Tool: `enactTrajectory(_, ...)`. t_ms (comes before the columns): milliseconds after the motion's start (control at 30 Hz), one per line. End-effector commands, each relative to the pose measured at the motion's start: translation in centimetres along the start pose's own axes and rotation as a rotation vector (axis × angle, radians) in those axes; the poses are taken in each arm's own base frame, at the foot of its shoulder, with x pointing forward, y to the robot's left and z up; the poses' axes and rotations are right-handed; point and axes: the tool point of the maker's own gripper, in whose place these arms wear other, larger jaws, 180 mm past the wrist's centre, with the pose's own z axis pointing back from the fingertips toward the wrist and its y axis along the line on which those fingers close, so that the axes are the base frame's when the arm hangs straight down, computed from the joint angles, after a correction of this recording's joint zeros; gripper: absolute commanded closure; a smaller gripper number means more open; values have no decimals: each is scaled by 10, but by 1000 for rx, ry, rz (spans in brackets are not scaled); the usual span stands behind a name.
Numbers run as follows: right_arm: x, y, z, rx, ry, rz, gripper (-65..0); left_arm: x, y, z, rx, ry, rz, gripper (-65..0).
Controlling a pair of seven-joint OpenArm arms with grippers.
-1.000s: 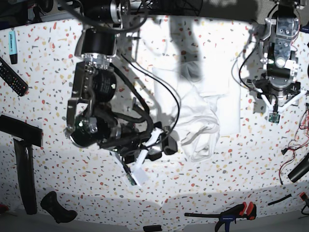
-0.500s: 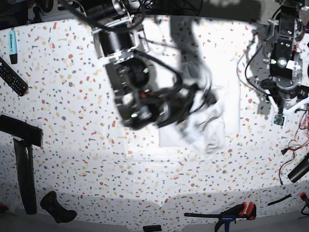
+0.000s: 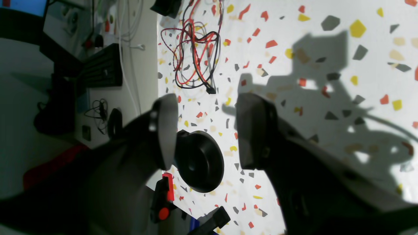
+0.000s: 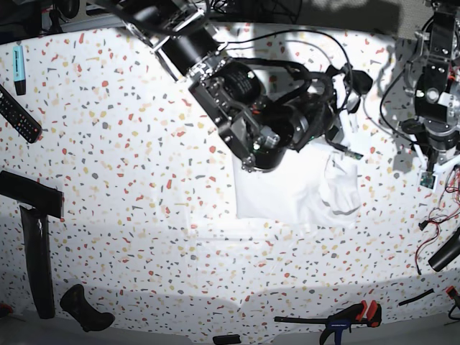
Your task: Fold the T-shirt properly
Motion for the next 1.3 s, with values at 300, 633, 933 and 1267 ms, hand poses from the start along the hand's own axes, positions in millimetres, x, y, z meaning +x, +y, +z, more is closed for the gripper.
enactTrajectory(300,108,5,116,-216,-413,227,-297,11,15,2,44,-40,24,-282)
enactTrajectory(633,96,-103,226,-763,-564,97,-297,100,-55,56,-477,-461,268,-281)
enactTrajectory(933,80,-177,208,-799,-476,-30,-297,132,-117,126,-854,-538,433,-281)
enactTrajectory(1267,59,-232,167,-727,-371,-170,-297,59,-176,133,-908,-350,417,-281)
